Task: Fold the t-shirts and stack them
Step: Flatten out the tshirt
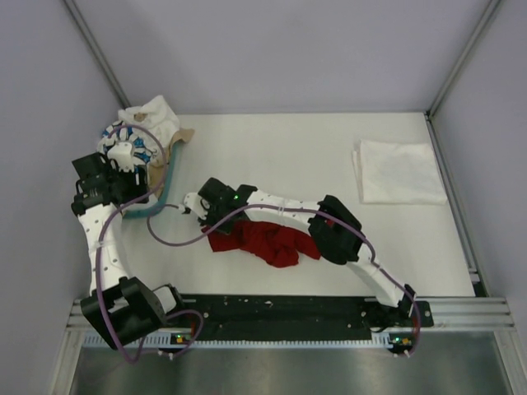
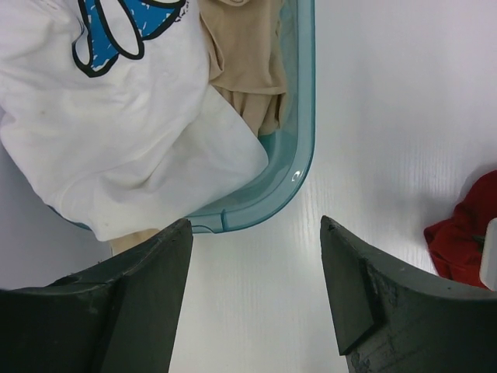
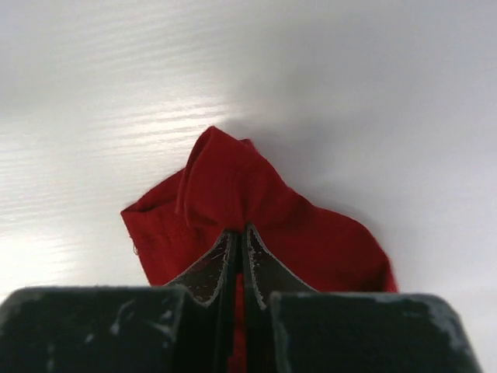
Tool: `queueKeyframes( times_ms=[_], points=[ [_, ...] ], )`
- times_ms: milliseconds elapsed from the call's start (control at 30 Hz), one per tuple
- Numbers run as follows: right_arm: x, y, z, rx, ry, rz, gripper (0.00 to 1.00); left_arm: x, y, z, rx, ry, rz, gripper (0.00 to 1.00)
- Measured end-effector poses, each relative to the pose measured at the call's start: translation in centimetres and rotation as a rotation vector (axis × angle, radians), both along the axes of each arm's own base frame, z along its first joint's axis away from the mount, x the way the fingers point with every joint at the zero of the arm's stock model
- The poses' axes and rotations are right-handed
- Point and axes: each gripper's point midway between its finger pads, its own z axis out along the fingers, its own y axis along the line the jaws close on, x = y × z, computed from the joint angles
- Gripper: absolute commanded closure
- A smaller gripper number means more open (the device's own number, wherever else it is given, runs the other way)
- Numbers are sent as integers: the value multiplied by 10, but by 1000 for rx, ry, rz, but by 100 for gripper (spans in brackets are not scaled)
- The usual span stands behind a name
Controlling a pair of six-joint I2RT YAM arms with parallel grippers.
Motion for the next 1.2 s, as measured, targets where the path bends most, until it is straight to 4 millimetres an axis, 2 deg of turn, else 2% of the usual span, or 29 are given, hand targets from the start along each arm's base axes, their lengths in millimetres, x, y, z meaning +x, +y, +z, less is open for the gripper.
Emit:
queueKeyframes(
  times_ms=[33, 133, 200, 233, 267, 300, 367, 400, 467, 500, 567, 633, 667, 733, 800, 867, 933, 1000, 1067, 1100, 1200],
  points=[
    [-1, 0, 5, 2, 6, 4, 100, 0, 0, 0, -1, -1, -2, 29],
    [0, 11, 48, 70, -10, 17, 100, 1, -3, 1, -10, -7, -12, 29],
    [9, 20, 109, 179, -64, 14, 100, 2, -7, 4, -24, -19, -31, 29],
    [13, 22, 146, 245, -99, 9, 100, 4, -10, 6, -32, -28, -43, 29],
    [16, 20, 196, 332, -142, -3, 100, 5, -13, 10, -41, -41, -58, 28],
    [19, 14, 230, 393, -170, -19, 100, 7, -16, 15, -49, -58, -74, 28],
    [25, -20, 317, 540, -249, -67, 100, 12, -26, 33, -64, -115, -127, 28],
    [29, -38, 348, 598, -270, -96, 100, 15, -33, 43, -80, -146, -149, 28],
    [45, -95, 414, 735, -344, -205, 100, 20, -43, 60, -88, -191, -189, 28],
    [56, -133, 439, 790, -390, -280, 100, 23, -51, 66, -88, -204, -211, 27],
    [73, -203, 467, 861, -458, -430, 100, 29, -81, 76, -78, -223, -306, 27],
    [86, -260, 471, 898, -500, -573, 100, 32, -123, 82, -76, -235, -436, 27],
    [90, -289, 463, 906, -509, -647, 100, 30, -148, 84, -78, -240, -516, 27],
    [97, -336, 429, 884, -489, -790, 100, 22, -194, 84, -79, -241, -667, 26],
    [104, -367, 393, 859, -449, -893, 100, 13, -228, 81, -70, -234, -786, 25],
    [114, -395, 343, 807, -381, -1007, 100, 6, -257, 72, -45, -216, -881, 26],
    [119, -413, 297, 749, -310, -1096, 100, -1, -283, 56, -16, -179, -970, 26],
    [116, -424, 252, 688, -229, -1159, 100, -10, -311, 25, 23, -104, -1065, 27],
    [112, -428, 230, 656, -182, -1186, 100, -15, -327, -22, 76, 22, -1115, 28],
    [111, -429, 223, 647, -167, -1194, 100, -22, -338, -35, 89, 58, -1153, 28],
    [110, -430, 220, 646, -163, -1201, 100, -31, -348, -95, 152, 232, -1192, 29]
  ],
)
